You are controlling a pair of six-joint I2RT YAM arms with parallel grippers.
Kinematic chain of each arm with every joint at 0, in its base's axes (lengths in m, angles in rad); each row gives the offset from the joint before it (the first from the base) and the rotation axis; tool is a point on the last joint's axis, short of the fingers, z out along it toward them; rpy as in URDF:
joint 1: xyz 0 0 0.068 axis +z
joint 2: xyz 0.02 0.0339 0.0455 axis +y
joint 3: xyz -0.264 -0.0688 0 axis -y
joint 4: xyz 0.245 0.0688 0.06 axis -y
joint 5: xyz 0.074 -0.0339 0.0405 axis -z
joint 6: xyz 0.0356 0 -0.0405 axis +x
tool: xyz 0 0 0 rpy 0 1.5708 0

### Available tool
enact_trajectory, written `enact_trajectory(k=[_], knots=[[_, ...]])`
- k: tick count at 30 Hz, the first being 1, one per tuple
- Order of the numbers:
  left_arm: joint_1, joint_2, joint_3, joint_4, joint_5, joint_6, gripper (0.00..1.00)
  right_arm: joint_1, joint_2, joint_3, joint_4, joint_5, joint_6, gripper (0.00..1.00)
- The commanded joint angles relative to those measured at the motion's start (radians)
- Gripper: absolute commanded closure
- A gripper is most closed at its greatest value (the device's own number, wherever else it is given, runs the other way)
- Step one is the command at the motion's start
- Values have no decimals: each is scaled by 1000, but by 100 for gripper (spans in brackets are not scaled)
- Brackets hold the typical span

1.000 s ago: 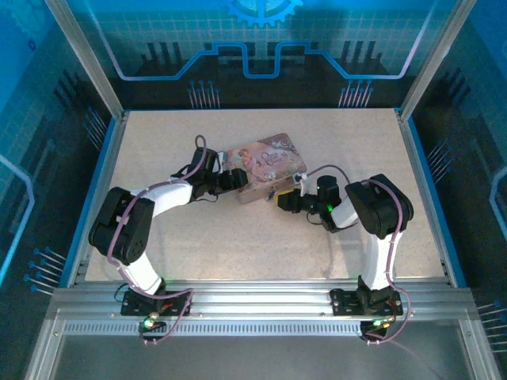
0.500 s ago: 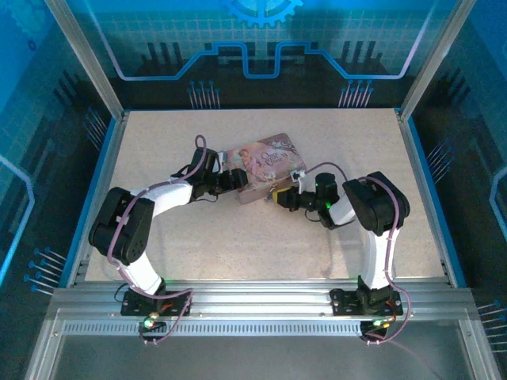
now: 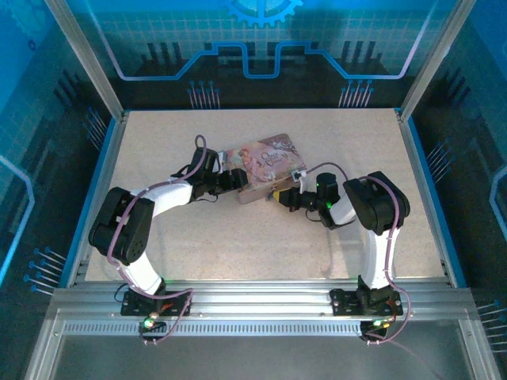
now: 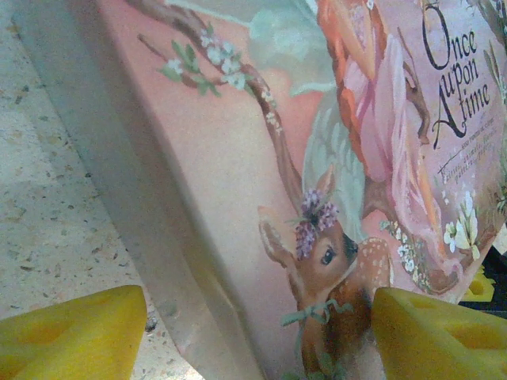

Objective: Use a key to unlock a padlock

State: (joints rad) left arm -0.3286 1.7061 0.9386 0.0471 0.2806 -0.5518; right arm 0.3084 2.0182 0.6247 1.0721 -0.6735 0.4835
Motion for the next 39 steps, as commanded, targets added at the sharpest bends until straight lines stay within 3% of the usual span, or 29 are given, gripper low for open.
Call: enact_trajectory(k=[1, 21, 39], knots=[[-9, 1, -9, -57, -26, -3, 25, -31, -6, -20, 65, 18, 29, 100], [-10, -16, -85, 5, -24, -33, 25, -59, -52, -53, 226, -17, 307, 100], [-10, -6, -99, 23, -28, -34, 24, -85, -64, -31, 113, -44, 406, 100]])
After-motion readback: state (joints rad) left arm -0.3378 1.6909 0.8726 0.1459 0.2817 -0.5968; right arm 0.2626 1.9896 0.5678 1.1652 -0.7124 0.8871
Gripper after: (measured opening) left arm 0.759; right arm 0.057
